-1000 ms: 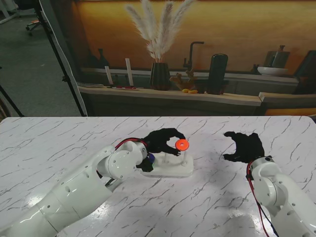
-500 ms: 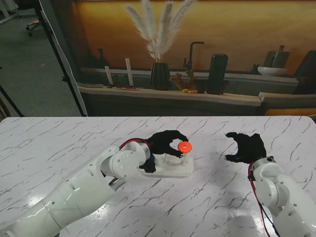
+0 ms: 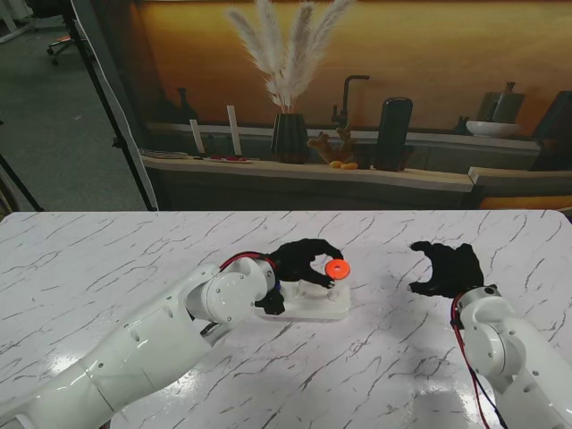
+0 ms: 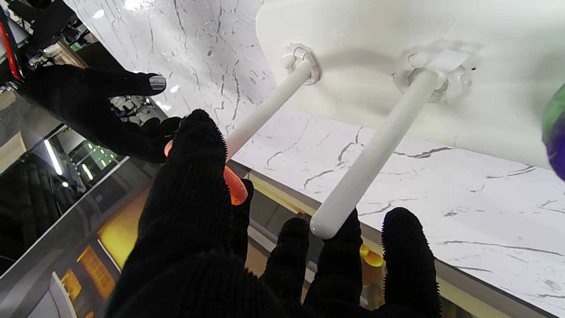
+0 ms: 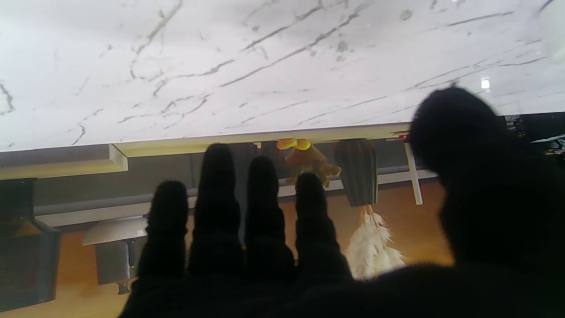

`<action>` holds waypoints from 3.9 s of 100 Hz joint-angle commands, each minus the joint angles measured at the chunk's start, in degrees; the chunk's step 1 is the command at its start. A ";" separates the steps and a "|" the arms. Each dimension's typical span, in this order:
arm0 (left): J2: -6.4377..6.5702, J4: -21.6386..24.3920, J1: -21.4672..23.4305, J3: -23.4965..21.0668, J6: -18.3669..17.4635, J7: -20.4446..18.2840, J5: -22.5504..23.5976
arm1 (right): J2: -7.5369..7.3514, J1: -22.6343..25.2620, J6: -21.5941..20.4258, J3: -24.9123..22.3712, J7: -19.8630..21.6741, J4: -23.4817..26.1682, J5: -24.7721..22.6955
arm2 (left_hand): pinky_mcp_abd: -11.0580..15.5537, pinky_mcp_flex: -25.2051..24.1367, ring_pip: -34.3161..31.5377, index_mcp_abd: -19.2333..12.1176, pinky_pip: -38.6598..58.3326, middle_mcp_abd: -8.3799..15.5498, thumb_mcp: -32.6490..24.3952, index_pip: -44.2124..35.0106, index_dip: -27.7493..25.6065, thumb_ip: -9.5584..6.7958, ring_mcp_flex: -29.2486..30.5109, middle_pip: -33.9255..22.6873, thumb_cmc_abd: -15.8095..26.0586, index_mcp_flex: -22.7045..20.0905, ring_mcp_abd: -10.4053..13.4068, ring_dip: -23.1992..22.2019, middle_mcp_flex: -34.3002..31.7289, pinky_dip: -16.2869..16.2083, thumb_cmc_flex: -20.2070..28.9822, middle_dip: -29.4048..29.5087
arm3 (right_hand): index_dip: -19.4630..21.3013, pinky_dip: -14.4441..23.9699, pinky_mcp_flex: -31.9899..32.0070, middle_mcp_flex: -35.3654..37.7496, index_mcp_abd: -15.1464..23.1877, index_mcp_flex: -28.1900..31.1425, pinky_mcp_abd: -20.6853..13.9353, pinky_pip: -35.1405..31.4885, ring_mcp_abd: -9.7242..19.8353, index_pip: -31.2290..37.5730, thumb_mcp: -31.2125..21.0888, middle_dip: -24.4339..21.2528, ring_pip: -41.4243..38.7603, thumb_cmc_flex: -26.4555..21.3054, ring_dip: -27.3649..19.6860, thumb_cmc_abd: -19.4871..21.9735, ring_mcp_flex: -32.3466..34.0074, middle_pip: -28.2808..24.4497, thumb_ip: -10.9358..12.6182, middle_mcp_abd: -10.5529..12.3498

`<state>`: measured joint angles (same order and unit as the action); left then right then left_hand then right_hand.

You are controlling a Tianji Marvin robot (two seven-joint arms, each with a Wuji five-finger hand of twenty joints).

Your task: Move the three rings of the Hanoi Tower from the left rod to the right rod

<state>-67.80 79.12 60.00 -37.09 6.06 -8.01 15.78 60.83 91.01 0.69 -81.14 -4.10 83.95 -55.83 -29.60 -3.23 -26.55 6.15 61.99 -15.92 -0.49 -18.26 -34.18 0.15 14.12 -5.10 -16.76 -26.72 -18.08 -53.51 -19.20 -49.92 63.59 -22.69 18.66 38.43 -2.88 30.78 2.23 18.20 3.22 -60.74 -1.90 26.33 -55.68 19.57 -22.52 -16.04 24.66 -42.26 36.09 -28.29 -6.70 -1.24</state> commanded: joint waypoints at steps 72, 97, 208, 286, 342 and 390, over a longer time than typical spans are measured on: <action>-0.54 -1.77 -0.54 1.04 -0.84 -1.17 -0.54 | 0.17 0.67 0.14 0.22 0.25 -0.23 0.00 | 0.38 -0.30 -0.11 -2.80 0.70 0.74 0.05 -1.80 -0.33 -1.84 -0.24 0.68 2.73 -2.29 0.59 -0.38 1.54 -1.11 3.56 -0.03 | -0.05 -0.67 0.50 1.44 1.13 -0.31 18.56 0.34 0.80 0.72 -1.11 0.10 -0.27 0.59 -0.60 -1.21 0.51 -0.96 0.17 0.66; -0.38 -2.17 -0.85 1.42 -1.23 -2.06 -0.86 | 0.19 0.75 0.12 0.09 0.14 -0.33 0.13 | 0.09 -0.65 1.50 1.43 -0.43 0.48 -4.37 7.51 6.96 -4.10 -1.25 1.47 -5.09 3.10 0.63 1.01 3.45 -0.55 0.63 0.64 | -0.10 -0.64 0.48 1.49 1.06 -0.26 18.52 0.28 0.75 0.76 -0.97 0.14 -0.35 0.54 -0.57 -1.14 0.55 -1.05 0.24 0.73; 5.45 7.67 8.66 -14.42 -4.43 -7.58 9.95 | 0.23 -0.44 -0.19 1.29 -0.51 -1.89 0.64 | 1.63 -3.80 13.33 7.73 -16.34 -1.18 -10.36 15.21 14.06 -1.90 -7.87 4.93 -7.47 11.96 1.33 13.74 13.98 2.11 -4.43 10.35 | -0.17 -0.62 0.61 1.94 0.75 -0.05 18.39 0.19 0.92 0.87 -0.61 0.24 -0.68 0.61 -0.45 -0.47 0.88 -1.23 0.41 0.96; 6.81 6.33 16.02 -20.19 -3.87 -8.79 13.58 | 0.21 -0.78 -0.11 1.56 -0.24 -1.97 0.74 | 0.55 -4.31 20.41 7.71 -34.35 -0.80 -8.25 14.65 12.89 -2.54 -10.05 5.46 -7.34 11.01 2.14 24.19 14.08 11.57 -4.82 11.03 | -0.13 -0.57 0.62 2.03 0.72 0.17 18.33 0.10 0.96 0.84 -0.05 0.29 -0.77 0.52 -0.41 0.32 0.84 -1.27 0.66 0.86; 6.45 3.91 16.88 -19.05 -2.62 -7.25 12.91 | 0.22 -0.87 0.00 1.76 -0.06 -1.98 0.96 | 0.66 -3.14 19.72 7.51 -33.20 -0.83 -10.23 14.23 11.87 -2.90 -9.42 5.24 -8.15 11.43 1.91 25.13 13.99 10.43 -3.93 10.54 | -0.09 -0.55 0.56 2.09 0.54 0.30 18.26 0.00 1.00 0.78 0.21 0.32 -0.91 0.42 -0.40 0.69 0.81 -1.40 0.83 0.77; 6.11 3.61 16.54 -18.17 -2.04 -6.05 12.86 | 0.22 -0.52 0.30 1.64 0.36 -1.70 1.15 | 0.84 -2.97 17.29 4.02 -23.78 -0.19 -9.33 10.03 7.89 -2.41 -7.08 4.11 -4.93 6.21 1.71 22.61 13.70 7.62 -0.87 6.49 | -0.09 -0.56 0.63 2.08 0.46 0.13 18.30 0.00 0.93 0.67 0.53 0.29 -0.94 0.36 -0.42 1.28 0.72 -1.38 0.97 0.65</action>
<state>-61.23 82.96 76.54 -55.56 4.78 -13.70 28.78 60.77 90.00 0.89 -79.69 -3.86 81.97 -54.85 -29.08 -6.01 -8.60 12.27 35.79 -16.96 -10.91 -7.17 -24.73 -1.75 5.78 -0.29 -23.15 -19.04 -17.04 -30.18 -6.10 -41.42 60.12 -15.17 18.66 38.39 -2.88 32.19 2.24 18.20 3.22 -60.73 -1.86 26.57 -55.59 19.58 -22.55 -16.04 24.65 -41.53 36.65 -28.99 -6.70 -0.91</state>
